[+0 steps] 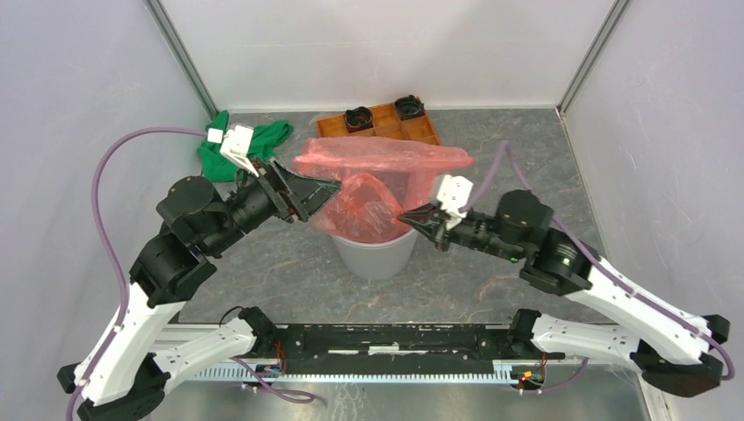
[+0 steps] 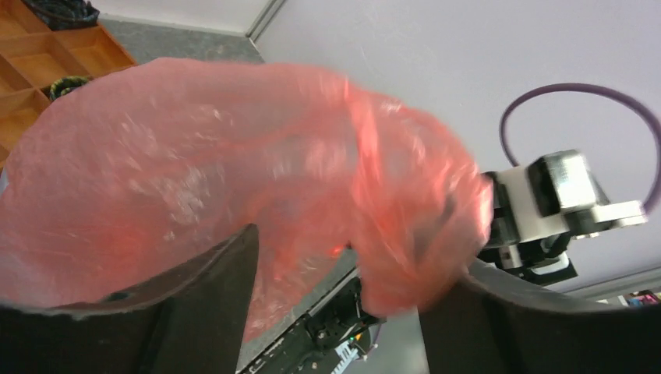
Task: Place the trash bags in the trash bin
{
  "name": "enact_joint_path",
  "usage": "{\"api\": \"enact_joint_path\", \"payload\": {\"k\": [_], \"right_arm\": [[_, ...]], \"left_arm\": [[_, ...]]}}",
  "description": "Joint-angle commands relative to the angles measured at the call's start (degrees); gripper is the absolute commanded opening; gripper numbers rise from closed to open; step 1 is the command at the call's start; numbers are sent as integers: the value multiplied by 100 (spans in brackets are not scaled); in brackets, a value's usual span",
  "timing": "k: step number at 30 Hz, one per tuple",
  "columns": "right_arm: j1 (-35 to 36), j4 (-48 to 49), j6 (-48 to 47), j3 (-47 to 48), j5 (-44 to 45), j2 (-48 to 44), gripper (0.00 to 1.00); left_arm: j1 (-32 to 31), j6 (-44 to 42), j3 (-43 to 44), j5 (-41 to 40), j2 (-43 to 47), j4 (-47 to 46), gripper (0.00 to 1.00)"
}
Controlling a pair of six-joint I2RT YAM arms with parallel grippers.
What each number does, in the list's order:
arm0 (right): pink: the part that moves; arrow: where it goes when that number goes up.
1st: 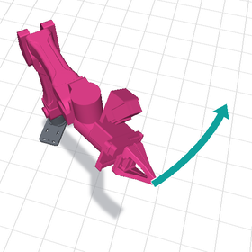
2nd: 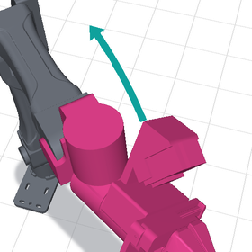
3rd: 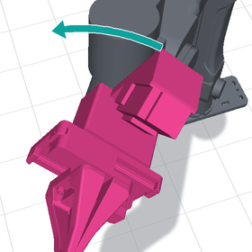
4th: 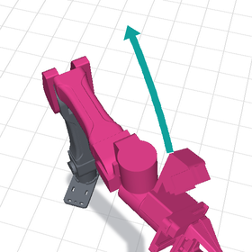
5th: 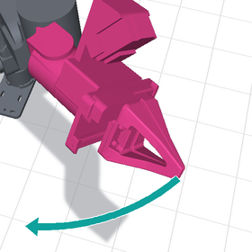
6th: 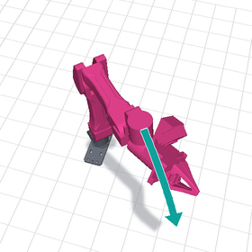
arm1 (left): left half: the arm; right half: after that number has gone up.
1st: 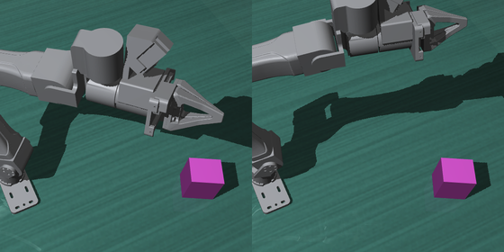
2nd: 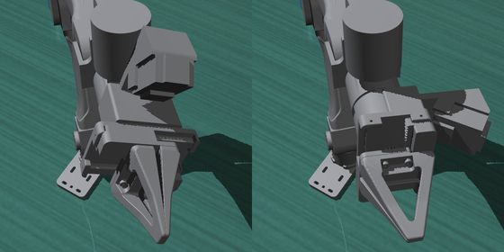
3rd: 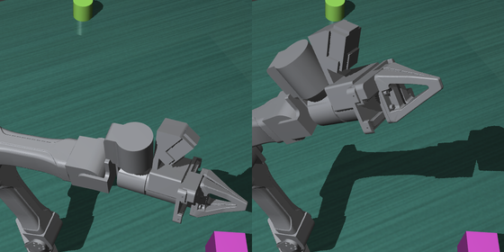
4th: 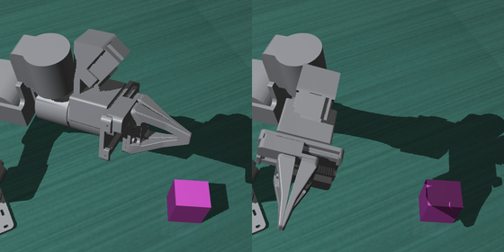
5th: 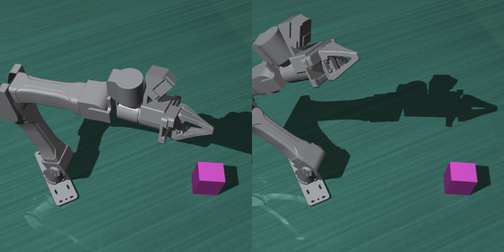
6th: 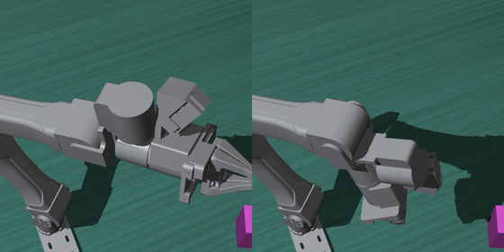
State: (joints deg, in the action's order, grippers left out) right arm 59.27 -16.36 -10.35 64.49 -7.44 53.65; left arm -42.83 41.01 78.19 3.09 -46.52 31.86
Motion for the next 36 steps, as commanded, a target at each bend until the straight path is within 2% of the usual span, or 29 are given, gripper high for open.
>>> {"api": "enact_joint_path", "payload": {"k": [1, 3, 4, 7, 12, 16, 19, 23, 28, 31, 34, 35, 36], "right_arm": [[15, -346, 932, -44, 69, -393, 1], [16, -424, 963, -97, 443, -522, 1], [14, -380, 964, -154, 542, -597, 1], [10, -200, 1004, -267, 551, -712, 1], [16, -32, 903, -347, 592, -760, 1], [15, 17, 808, -286, 477, -785, 1], [8, 154, 759, -349, 338, -847, 1], [19, 112, 666, -348, 279, -826, 1], [12, 358, 648, -560, 130, -912, 1], [14, 471, 609, -560, -1, -862, 1], [17, 447, 604, -439, 67, -726, 1], [16, 479, 617, -418, 82, -697, 1], [15, 520, 638, -407, 81, -670, 1]], "left_arm": [[11, -15, -135, 186, 57, -153, 87], [11, 6, -162, 189, 219, -101, 99], [11, 25, -190, 161, 329, -36, 100], [11, 82, -249, -89, 685, 403, 100], [11, 335, -299, -974, 1257, 1494, 100], [11, 363, -346, -1827, 1160, 1982, 93], [11, 123, -408, -1953, 386, 1776, 93], [11, -382, 371, -2245, -588, 1496, 96], [19, -1031, 1097, -2028, -1488, 914, 99], [20, -1173, 1071, -1741, -1734, 444, 100], [20, -1258, 651, -1386, -1733, -171, 100], [20, -1262, 478, -1311, -1733, -311, 96], [20, -1267, 403, -1316, -1723, -327, 89]]}}
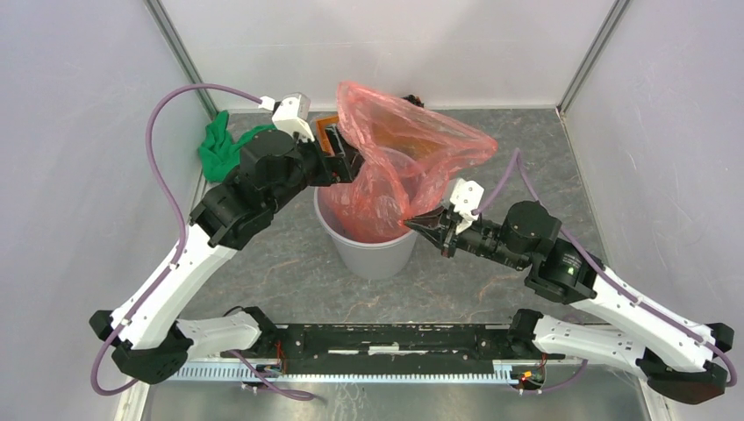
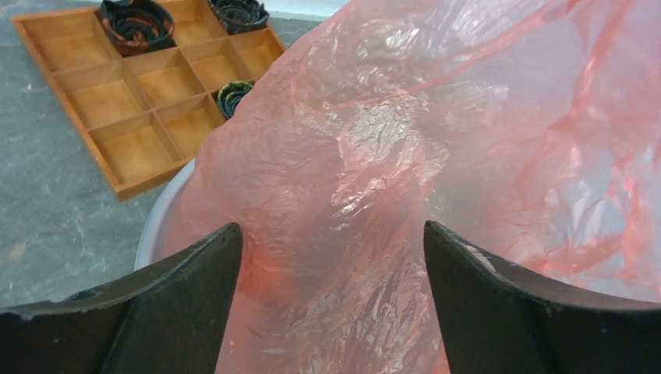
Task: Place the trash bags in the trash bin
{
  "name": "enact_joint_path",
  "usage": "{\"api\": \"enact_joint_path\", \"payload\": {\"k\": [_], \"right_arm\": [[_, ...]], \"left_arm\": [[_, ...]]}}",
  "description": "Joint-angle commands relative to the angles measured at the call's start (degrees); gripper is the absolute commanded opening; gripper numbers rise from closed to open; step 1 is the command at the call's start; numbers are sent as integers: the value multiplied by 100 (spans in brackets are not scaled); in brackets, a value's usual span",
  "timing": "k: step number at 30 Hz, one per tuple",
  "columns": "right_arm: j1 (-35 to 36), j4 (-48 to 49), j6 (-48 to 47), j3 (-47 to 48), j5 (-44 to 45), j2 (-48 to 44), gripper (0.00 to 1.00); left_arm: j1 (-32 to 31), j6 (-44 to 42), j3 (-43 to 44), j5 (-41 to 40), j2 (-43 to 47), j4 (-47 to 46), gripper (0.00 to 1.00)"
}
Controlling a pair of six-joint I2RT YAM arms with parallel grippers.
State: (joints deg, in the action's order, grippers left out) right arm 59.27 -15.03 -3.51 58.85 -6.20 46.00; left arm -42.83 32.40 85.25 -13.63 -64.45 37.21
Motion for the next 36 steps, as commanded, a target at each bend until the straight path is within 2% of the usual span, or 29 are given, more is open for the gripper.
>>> {"api": "enact_joint_path", "payload": {"k": [1, 4, 8, 12, 15, 17, 19, 22, 24, 27, 30, 32, 36], "right_arm": [[14, 472, -21, 157, -45, 125, 1], [13, 671, 64, 225, -88, 259, 1], [10, 720, 178, 621, -510, 557, 1], [15, 763, 279, 896, -846, 800, 1], [17, 651, 247, 892, -509, 904, 1], [17, 511, 223, 819, -25, 864, 1], [12, 400, 226, 655, 239, 755, 1], [15, 273, 228, 452, 325, 604, 1], [14, 136, 197, 436, 254, 571, 1], [13, -116, 61, 461, 55, 558, 1], [19, -270, -35, 512, -140, 568, 1], [15, -282, -45, 548, -292, 616, 1], [15, -222, 20, 577, -639, 763, 1]], "left_arm": [[20, -407, -410, 235, 102, -838, 81], [20, -153, -1178, -80, 552, -903, 71], [20, 98, -1959, 420, 1050, -954, 64], [20, 233, -2509, 881, 1254, -750, 61], [20, 165, -2528, 999, 1337, -605, 60], [20, 76, -2387, 1005, 1477, -535, 65], [20, -38, -2152, 1003, 1626, -400, 77], [20, -168, -1752, 896, 1759, -90, 91], [20, -247, -1522, 751, 1869, 92, 95], [20, -410, -1184, 345, 1975, 383, 99], [20, -925, -525, -288, 1829, 626, 100], [20, -1325, 125, -680, 1499, 680, 100], [20, -1895, 1503, -816, 352, 461, 100]]}}
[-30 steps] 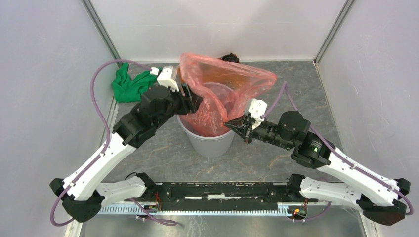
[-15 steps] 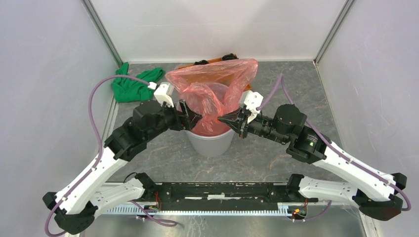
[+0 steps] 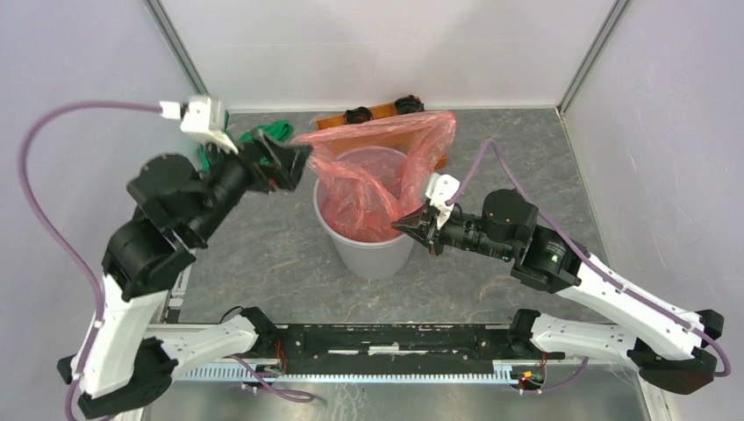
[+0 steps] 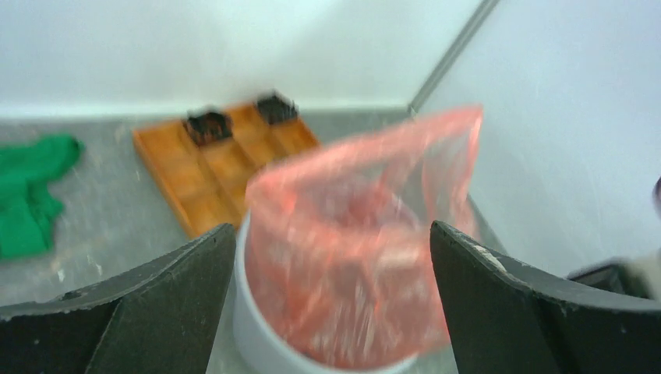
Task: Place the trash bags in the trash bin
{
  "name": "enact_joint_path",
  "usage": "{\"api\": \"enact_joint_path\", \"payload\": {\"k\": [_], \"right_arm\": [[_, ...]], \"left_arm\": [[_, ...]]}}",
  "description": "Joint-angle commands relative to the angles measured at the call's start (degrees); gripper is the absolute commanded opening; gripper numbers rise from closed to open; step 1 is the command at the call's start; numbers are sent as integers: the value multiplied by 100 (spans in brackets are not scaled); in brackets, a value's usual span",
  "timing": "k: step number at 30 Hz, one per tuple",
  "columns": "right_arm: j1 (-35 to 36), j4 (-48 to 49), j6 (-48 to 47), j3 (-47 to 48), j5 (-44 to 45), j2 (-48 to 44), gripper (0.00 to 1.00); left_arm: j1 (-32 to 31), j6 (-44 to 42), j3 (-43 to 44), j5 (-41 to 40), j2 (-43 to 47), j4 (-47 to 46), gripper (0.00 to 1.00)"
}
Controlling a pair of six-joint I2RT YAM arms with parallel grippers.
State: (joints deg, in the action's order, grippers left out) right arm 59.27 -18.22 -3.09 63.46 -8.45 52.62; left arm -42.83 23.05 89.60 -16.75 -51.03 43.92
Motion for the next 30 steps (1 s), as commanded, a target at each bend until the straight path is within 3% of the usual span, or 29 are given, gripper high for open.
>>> {"api": "enact_joint_path", "payload": {"k": [1, 7, 10, 16, 19, 23, 26, 30], "right_arm": [[15, 149, -4, 94, -485, 123, 1], [15, 377, 145, -21, -616, 183, 1], [14, 349, 193, 58, -781, 204, 1], [15, 223, 81, 155, -1320, 169, 1], [15, 132, -11, 168, -1407, 184, 1], [21, 26, -94, 183, -1303, 237, 1], [13, 46, -130, 175, -1053, 234, 1], [15, 35, -74, 237, -539, 250, 1]], "left_arm": [[20, -1023, 1391, -409, -1345, -260, 100], [20, -1290, 2739, 1258, -3005, -669, 100], [20, -1314, 3033, 1572, -3577, -744, 100], [24, -1347, 2624, 1906, -3931, -879, 100], [20, -1362, 2359, 2458, -3999, -495, 90], [20, -1274, 1193, 2437, -3429, -561, 78], [20, -1092, 405, 2300, -2903, -844, 78], [20, -685, -26, 2528, -2818, -927, 75]]}}
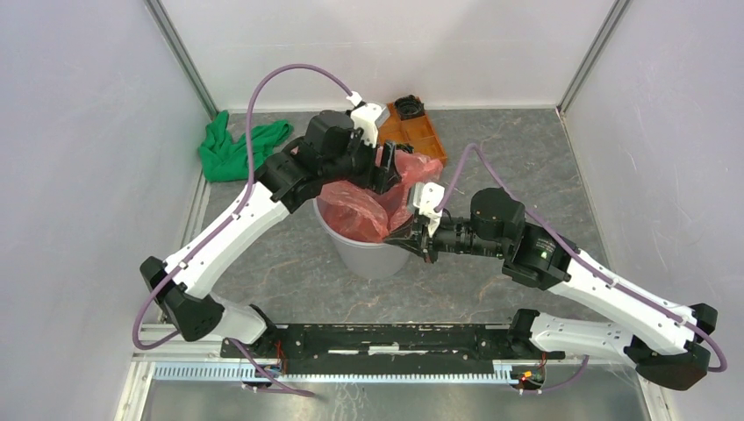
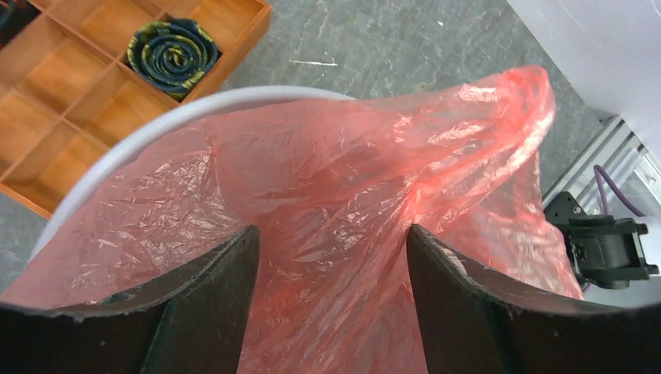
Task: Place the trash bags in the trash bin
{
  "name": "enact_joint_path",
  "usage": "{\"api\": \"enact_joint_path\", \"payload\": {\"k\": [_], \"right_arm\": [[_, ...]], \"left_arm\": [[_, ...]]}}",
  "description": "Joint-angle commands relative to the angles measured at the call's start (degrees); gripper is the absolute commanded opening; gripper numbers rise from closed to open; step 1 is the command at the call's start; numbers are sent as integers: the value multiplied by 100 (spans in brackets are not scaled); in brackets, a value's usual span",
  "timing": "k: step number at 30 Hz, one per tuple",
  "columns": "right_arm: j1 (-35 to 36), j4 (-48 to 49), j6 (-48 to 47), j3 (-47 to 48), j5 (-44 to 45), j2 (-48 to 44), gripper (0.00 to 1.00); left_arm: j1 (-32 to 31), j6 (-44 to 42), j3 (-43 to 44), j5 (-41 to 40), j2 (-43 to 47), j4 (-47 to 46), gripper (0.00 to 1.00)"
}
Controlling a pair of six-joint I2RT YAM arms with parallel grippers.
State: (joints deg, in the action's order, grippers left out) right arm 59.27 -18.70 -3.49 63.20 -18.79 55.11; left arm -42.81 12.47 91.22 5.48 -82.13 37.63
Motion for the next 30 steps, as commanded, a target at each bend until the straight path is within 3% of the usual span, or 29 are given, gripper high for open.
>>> {"api": "enact_joint_path", "payload": {"k": [1, 9, 15, 19, 25, 30], "right_arm": [[14, 94, -9, 264, 619, 0, 1], [14, 314, 170, 206, 928, 103, 1], [15, 385, 259, 73, 1033, 216, 1], [14, 460, 281, -2, 1151, 360, 1], [9, 638, 288, 39, 1079, 676, 1], [-37, 912, 281, 30, 759, 940, 1]], "left_arm": [[18, 477, -227, 337, 269, -285, 73], [18, 772, -528, -153, 147, -282, 76], [18, 687, 354, -782, 320, 203, 92], [18, 917, 304, -1462, 1075, 349, 100], [18, 1606, -595, -1864, 2488, 854, 100], [18, 2276, -1416, -1663, 3561, 1158, 96]]}}
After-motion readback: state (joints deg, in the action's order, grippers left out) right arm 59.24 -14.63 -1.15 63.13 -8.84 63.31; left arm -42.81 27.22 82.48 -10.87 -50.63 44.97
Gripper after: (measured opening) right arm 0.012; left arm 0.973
